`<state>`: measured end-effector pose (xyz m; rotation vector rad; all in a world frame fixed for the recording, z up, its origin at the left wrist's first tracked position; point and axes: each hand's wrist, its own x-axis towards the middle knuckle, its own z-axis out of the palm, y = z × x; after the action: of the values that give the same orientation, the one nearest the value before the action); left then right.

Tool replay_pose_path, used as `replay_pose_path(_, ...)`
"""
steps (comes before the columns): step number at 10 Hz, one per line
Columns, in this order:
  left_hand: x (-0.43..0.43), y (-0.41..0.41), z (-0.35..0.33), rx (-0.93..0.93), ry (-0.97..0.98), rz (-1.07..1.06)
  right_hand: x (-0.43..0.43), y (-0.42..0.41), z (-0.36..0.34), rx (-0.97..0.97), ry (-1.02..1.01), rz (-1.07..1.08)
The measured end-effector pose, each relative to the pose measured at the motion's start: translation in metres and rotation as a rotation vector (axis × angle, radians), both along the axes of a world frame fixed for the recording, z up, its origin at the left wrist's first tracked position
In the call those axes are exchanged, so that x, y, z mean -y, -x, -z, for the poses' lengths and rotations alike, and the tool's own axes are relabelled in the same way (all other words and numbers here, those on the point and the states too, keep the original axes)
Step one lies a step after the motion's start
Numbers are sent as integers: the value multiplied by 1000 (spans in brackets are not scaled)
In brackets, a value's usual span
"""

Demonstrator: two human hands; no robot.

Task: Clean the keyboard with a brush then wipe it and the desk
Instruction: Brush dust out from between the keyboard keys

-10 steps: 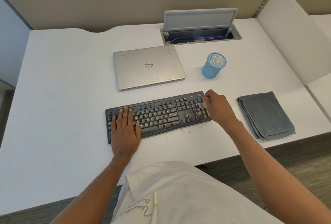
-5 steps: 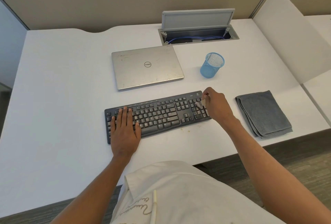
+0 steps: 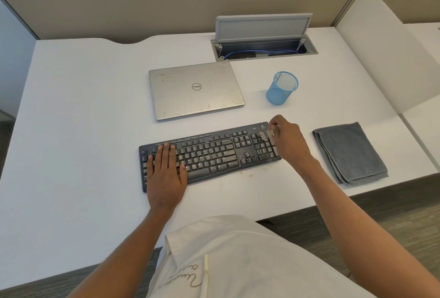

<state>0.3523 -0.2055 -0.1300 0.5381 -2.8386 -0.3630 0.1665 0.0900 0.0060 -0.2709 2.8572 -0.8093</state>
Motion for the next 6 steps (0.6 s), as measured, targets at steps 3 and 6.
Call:
replay_pose_path(3,-1,0,-1,4,1,2,-5,2,-1,11,-83,-35)
replay_pose_path(6,-1,0,0,-10,-11,2,4,-3,3,19,-4,-5)
